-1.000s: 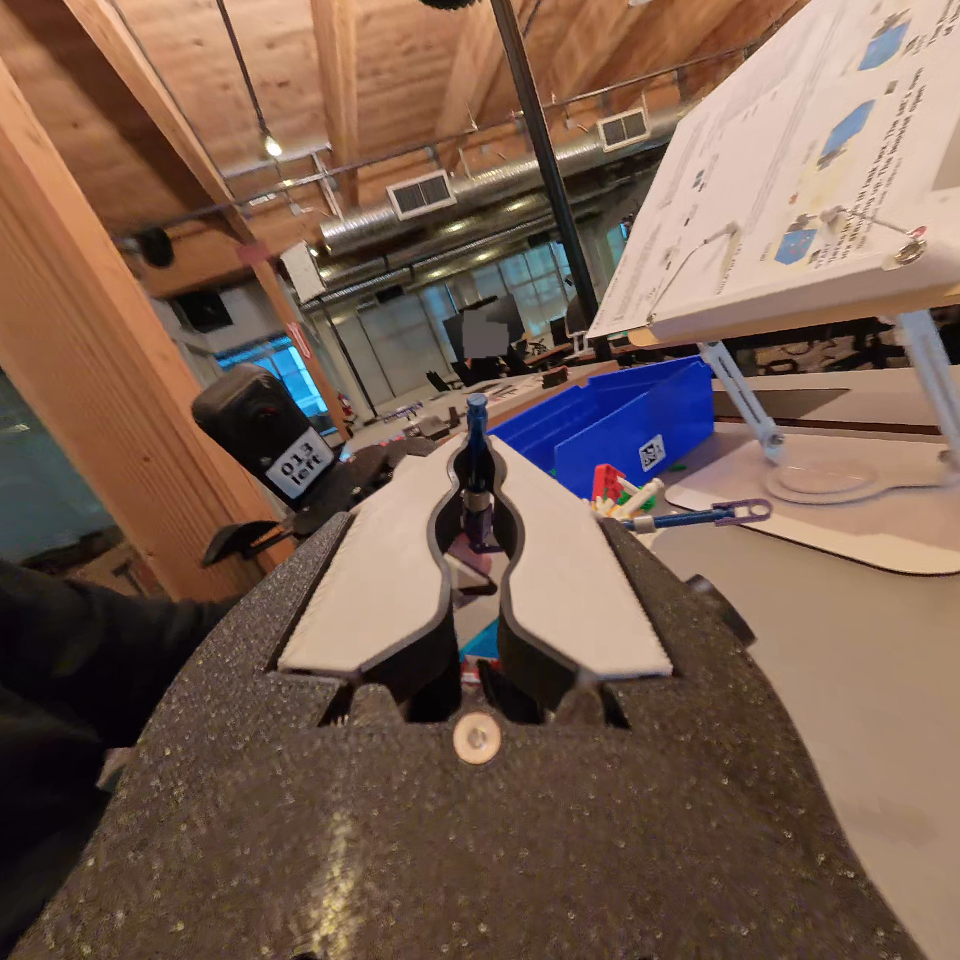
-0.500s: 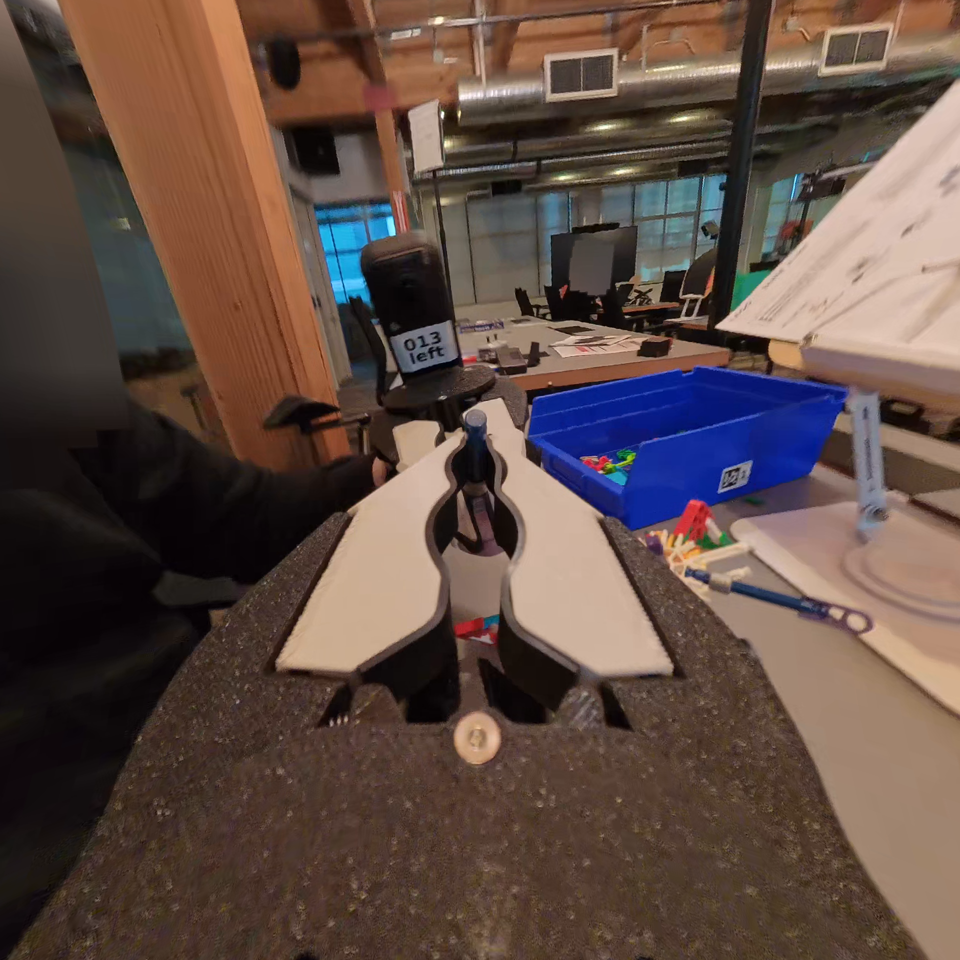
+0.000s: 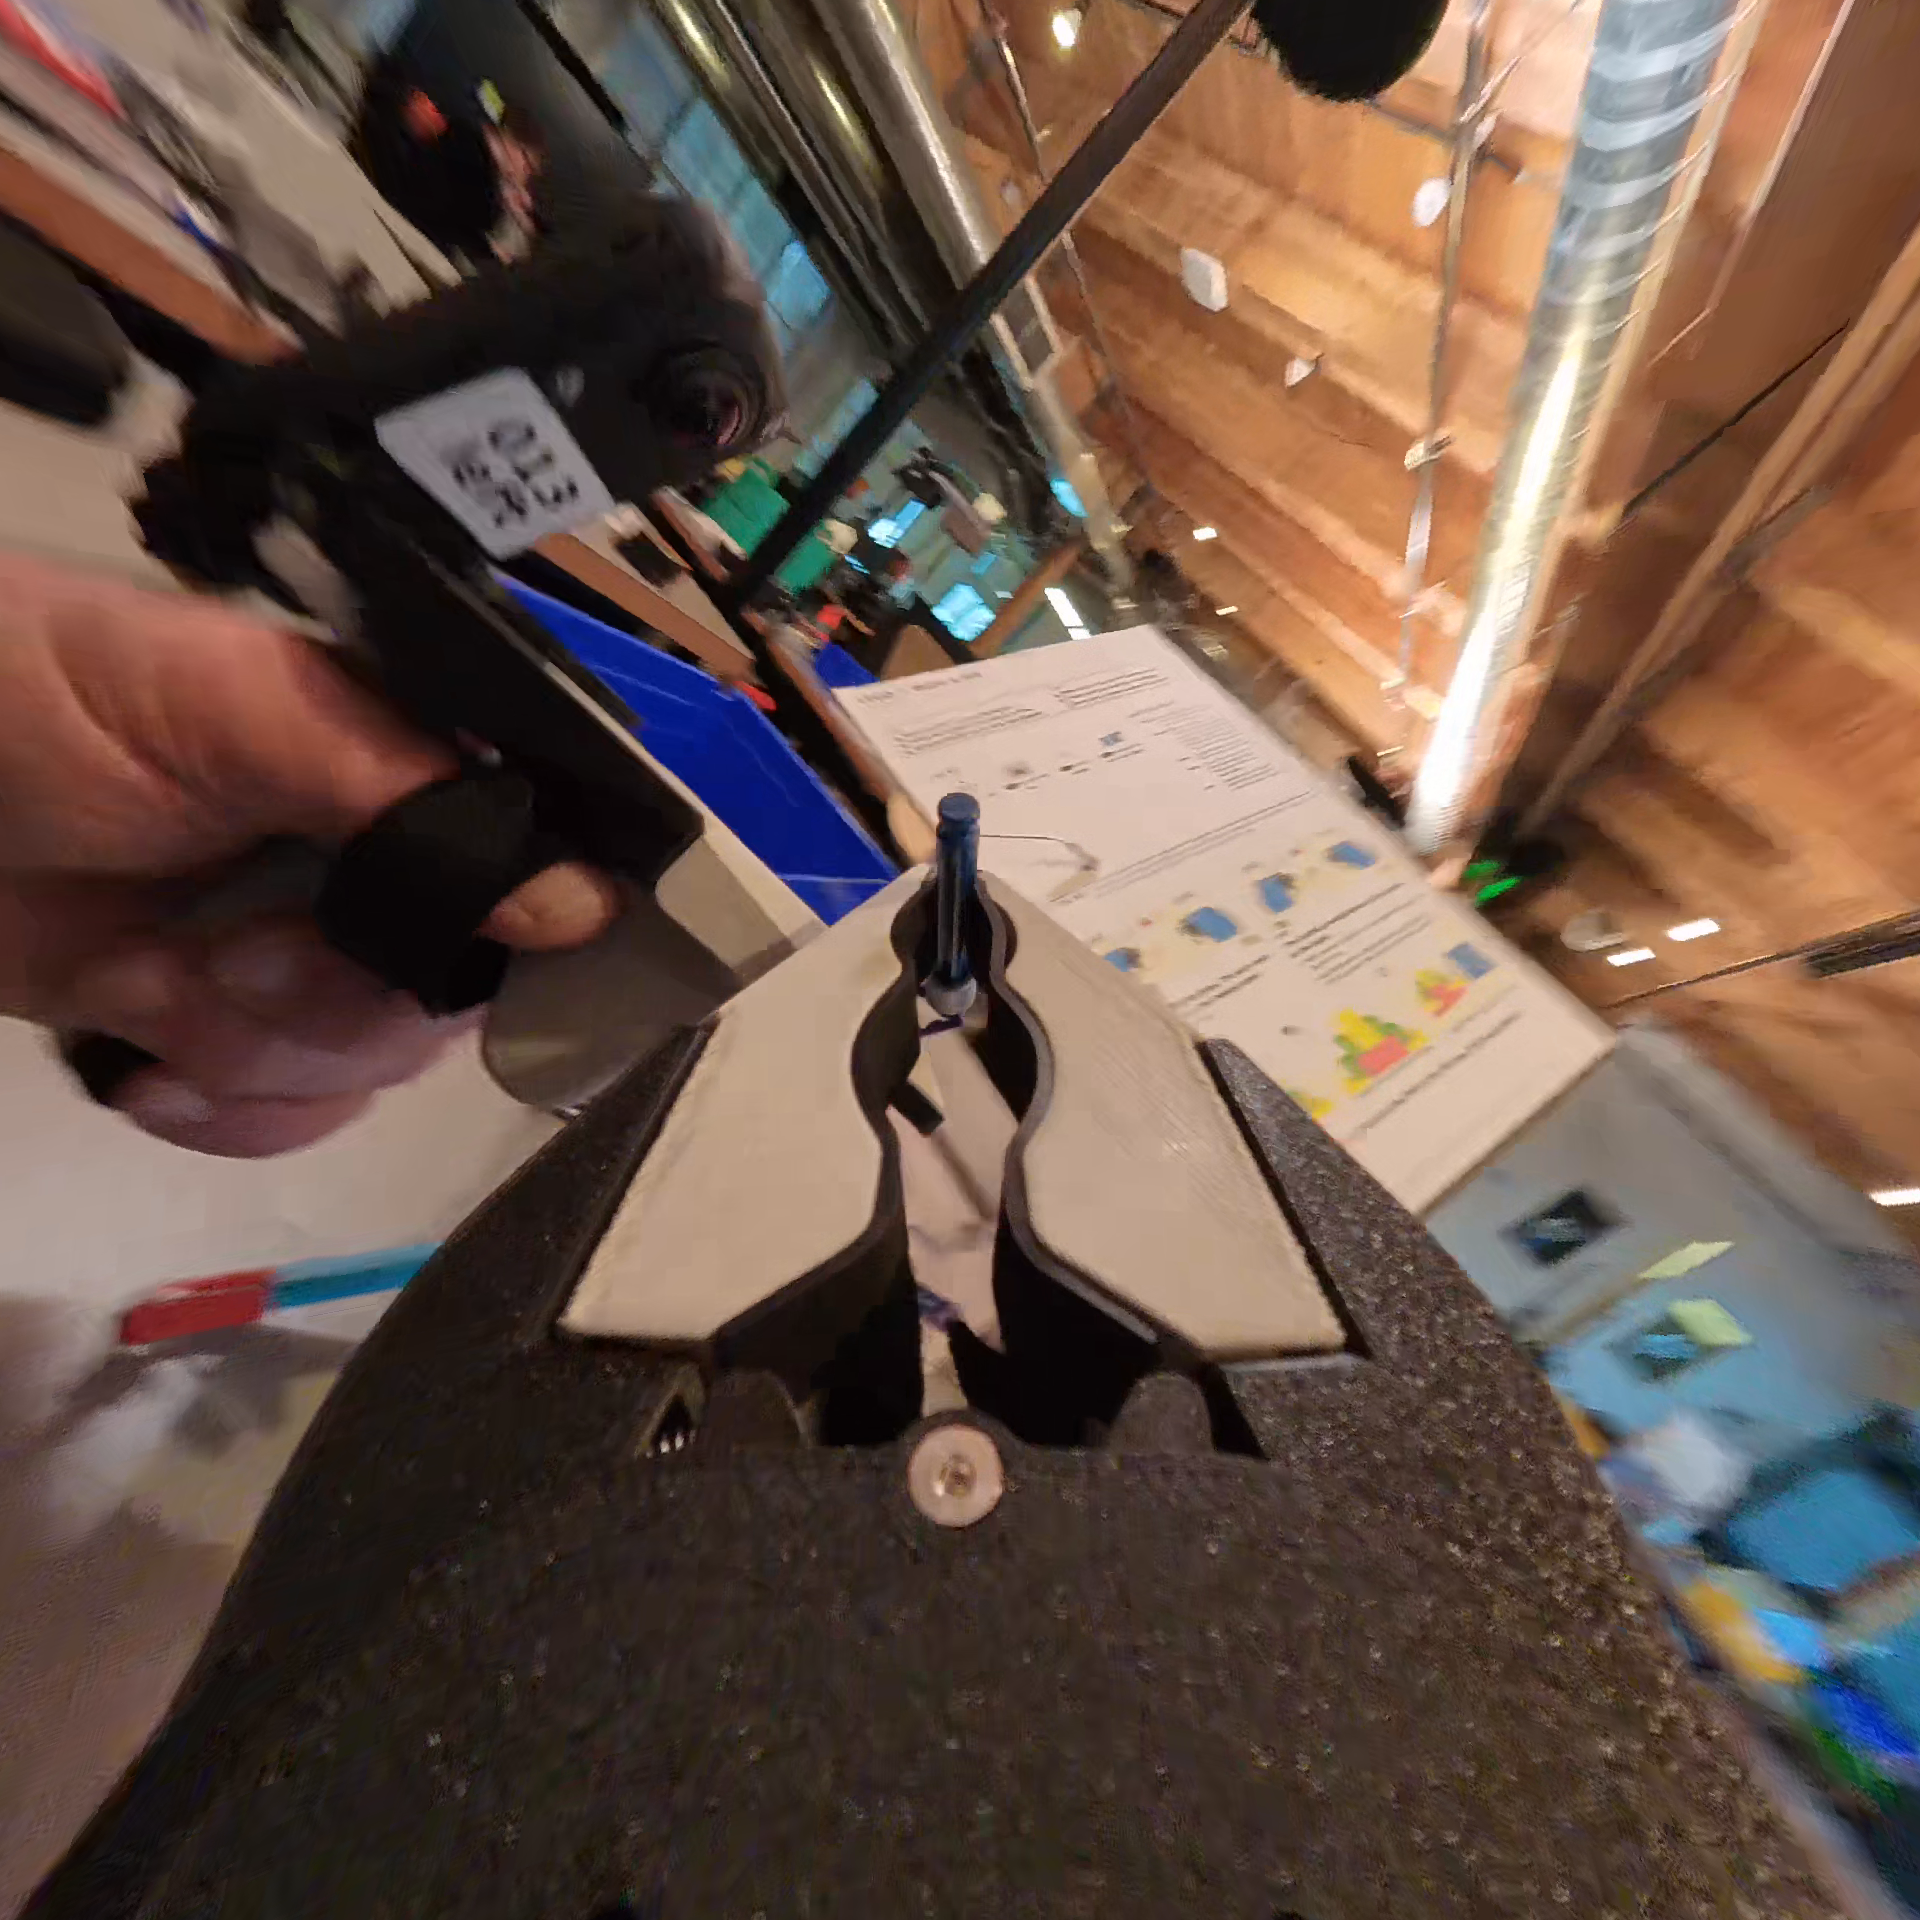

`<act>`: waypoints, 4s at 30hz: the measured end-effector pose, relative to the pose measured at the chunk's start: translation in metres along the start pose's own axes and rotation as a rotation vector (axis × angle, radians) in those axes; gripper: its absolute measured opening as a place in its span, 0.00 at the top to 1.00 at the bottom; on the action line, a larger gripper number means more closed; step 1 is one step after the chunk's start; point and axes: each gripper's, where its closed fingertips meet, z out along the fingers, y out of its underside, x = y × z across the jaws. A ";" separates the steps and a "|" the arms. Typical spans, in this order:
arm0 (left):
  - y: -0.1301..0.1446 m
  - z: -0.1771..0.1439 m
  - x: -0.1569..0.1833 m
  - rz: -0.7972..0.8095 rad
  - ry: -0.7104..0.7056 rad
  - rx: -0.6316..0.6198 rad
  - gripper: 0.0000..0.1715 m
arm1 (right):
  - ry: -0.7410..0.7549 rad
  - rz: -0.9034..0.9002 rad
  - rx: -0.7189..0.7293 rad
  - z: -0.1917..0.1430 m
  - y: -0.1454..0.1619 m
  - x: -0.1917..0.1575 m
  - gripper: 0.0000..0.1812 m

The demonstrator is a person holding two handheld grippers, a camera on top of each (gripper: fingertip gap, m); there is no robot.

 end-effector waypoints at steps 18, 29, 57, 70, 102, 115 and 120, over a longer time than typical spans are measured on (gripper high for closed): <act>-0.026 -0.193 -0.231 0.433 -0.972 -0.470 0.75 | -0.225 0.957 0.106 0.000 0.037 0.020 0.99; -0.024 -0.100 -0.116 0.764 -0.676 -0.377 0.73 | -0.239 1.100 0.050 -0.055 0.094 0.052 0.98; 0.029 -0.008 -0.025 0.912 -0.217 -0.257 0.73 | -0.420 1.289 -0.081 -0.079 0.106 0.004 0.98; 0.043 0.023 0.041 0.574 -0.017 -0.229 0.99 | -0.467 1.192 0.157 -0.073 0.022 -0.012 0.94; 0.076 -0.085 -0.048 0.993 -0.790 -0.352 0.86 | -0.135 0.885 -0.697 -0.477 0.072 -0.129 0.80; 0.082 -0.090 -0.068 0.888 -0.881 -0.336 0.75 | -0.103 1.096 -0.887 -0.580 0.140 -0.220 0.82; 0.082 -0.092 -0.071 0.940 -0.928 -0.357 0.76 | -0.094 1.153 -0.993 -0.644 0.189 -0.262 0.82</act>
